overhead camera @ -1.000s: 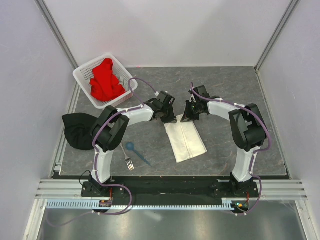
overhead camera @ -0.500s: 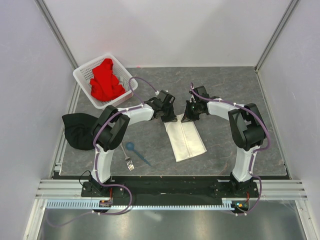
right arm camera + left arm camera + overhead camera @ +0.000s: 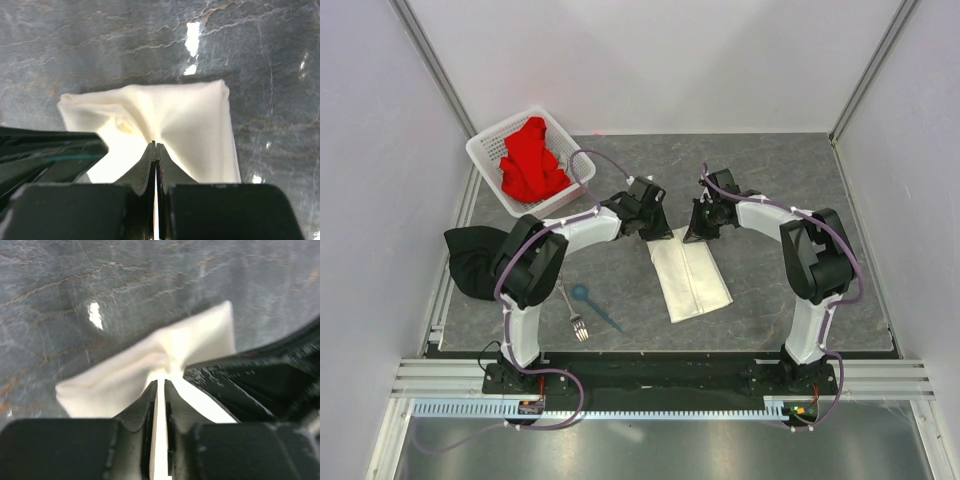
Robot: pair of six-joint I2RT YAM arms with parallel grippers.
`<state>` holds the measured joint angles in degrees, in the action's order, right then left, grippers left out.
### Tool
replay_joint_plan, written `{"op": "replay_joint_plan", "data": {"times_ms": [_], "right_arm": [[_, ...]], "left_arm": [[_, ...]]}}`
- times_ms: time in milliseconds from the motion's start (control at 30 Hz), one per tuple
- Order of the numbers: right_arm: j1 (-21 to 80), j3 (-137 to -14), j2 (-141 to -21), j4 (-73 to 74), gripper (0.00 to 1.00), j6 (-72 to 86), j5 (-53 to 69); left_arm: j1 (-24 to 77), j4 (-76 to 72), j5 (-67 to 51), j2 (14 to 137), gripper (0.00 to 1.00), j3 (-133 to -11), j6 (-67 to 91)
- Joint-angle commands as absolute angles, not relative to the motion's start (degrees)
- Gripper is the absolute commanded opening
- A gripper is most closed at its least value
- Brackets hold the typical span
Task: Fold the napkin into a case and place the utensils inside
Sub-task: Fold the lower triangle-folded napkin at the center of the board, then smooth out the 2/3-rectangle-folded napkin at the center of the board.
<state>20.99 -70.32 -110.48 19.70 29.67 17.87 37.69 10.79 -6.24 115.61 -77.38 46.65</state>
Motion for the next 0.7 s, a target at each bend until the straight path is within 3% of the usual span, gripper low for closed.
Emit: {"op": "replay_joint_plan", "data": {"times_ms": [0, 167, 300, 667], "right_arm": [[20.92, -73.21, -104.25, 22.85, 0.0, 28.56, 17.49], [20.92, -67.95, -96.69, 24.43, 0.04, 28.39, 18.02], [20.92, -60.06, -91.85, 22.86, 0.02, 29.09, 18.46], [20.83, -52.74, -90.26, 18.28, 0.0, 28.04, 20.04]], "left_arm": [[38.93, 9.67, -8.08, 107.67, 0.21, -75.24, 44.47], [41.83, 9.41, -9.23, 103.46, 0.22, -70.41, 45.61], [42.71, 8.35, -8.62, 104.67, 0.19, -69.87, 46.4], [42.1, 12.21, -4.75, 116.62, 0.1, -83.31, 43.59]]}}
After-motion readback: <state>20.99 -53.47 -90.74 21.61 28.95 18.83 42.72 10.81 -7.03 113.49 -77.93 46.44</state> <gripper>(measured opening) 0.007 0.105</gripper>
